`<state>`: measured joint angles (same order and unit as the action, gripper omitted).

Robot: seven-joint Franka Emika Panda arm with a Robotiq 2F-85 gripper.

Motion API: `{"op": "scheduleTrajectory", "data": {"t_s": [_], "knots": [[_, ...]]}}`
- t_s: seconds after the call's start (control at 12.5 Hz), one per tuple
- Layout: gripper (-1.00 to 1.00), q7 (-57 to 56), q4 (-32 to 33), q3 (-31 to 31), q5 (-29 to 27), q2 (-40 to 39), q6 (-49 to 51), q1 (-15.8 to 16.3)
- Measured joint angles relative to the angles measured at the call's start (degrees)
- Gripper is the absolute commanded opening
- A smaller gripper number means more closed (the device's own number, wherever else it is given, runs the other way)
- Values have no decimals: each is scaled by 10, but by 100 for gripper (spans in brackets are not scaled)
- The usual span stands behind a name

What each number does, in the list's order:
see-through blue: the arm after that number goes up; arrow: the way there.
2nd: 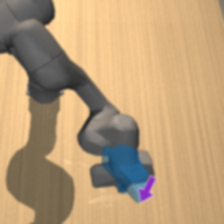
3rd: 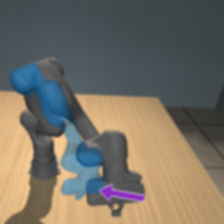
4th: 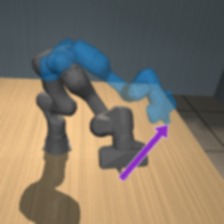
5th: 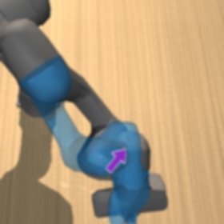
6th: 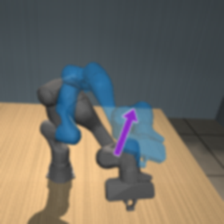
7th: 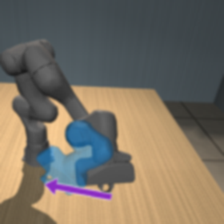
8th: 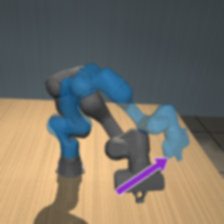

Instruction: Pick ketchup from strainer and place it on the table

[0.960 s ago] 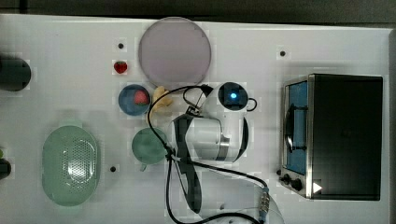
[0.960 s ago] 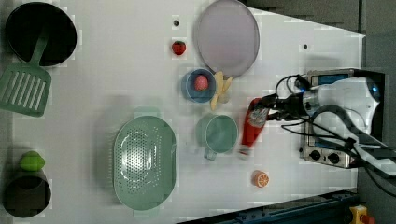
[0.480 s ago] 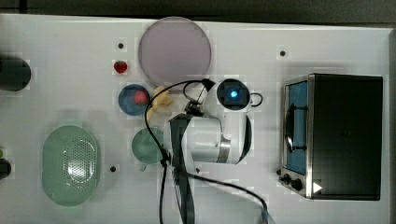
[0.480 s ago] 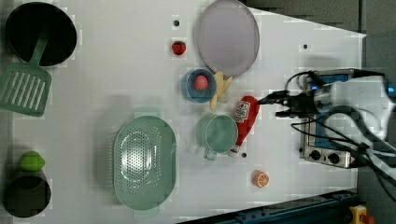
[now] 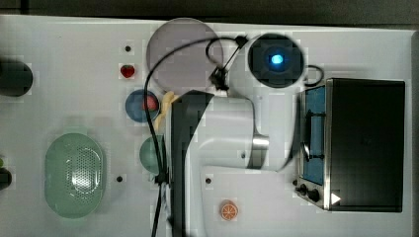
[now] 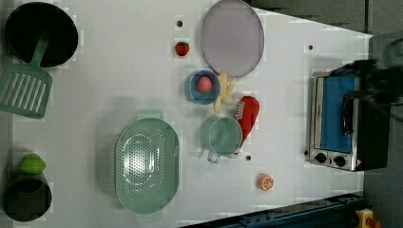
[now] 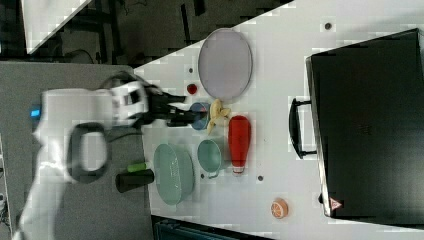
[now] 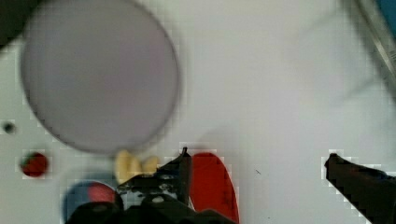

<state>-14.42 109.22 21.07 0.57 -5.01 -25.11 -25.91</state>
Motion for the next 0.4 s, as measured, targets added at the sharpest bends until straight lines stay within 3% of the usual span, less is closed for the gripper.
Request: {"op": "scheduleTrajectory", "data": {"t_s": [0.4], "knots": [[100, 88, -115, 7, 1, 38, 111, 1]]}}
